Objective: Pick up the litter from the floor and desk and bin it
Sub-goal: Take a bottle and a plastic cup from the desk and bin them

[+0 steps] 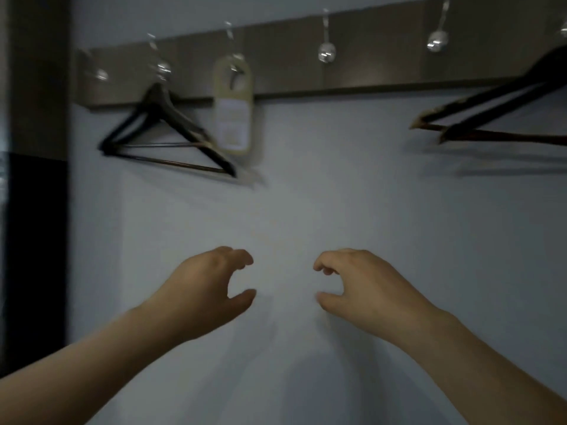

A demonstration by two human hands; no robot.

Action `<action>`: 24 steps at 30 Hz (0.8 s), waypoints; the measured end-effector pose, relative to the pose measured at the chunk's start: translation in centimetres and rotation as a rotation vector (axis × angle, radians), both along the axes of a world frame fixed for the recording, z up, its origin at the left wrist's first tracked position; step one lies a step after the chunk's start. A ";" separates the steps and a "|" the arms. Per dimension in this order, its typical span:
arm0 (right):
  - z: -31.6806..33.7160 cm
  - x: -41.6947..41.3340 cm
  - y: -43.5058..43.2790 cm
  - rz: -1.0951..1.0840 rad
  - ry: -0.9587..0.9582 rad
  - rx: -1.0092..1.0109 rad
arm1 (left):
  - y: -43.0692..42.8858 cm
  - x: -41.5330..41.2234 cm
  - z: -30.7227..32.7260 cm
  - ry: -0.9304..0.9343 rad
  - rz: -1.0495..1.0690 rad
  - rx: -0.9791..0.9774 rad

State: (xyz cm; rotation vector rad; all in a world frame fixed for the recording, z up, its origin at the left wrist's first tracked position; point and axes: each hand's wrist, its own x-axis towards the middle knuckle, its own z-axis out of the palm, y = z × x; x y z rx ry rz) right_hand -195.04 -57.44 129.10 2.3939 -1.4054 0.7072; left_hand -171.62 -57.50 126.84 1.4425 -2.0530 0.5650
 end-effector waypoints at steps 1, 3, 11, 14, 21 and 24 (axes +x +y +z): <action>0.1 2.1 0.1 0.044 0.001 -0.008 | 1.1 2.1 0.2 0.006 0.044 -0.007; 0.2 6.4 0.6 0.131 0.006 -0.021 | 3.4 6.2 0.6 0.023 0.119 -0.013; 0.7 25.8 6.4 0.451 -0.007 -0.029 | 15.7 22.8 1.2 0.057 0.382 -0.020; 0.2 32.9 9.5 0.563 -0.001 -0.006 | 20.7 28.8 0.7 0.040 0.500 -0.008; -2.0 48.1 14.8 0.763 0.044 0.053 | 30.3 40.0 -2.4 0.110 0.714 0.075; -3.2 53.5 15.9 0.833 0.073 0.082 | 32.5 43.5 -3.3 0.144 0.789 0.099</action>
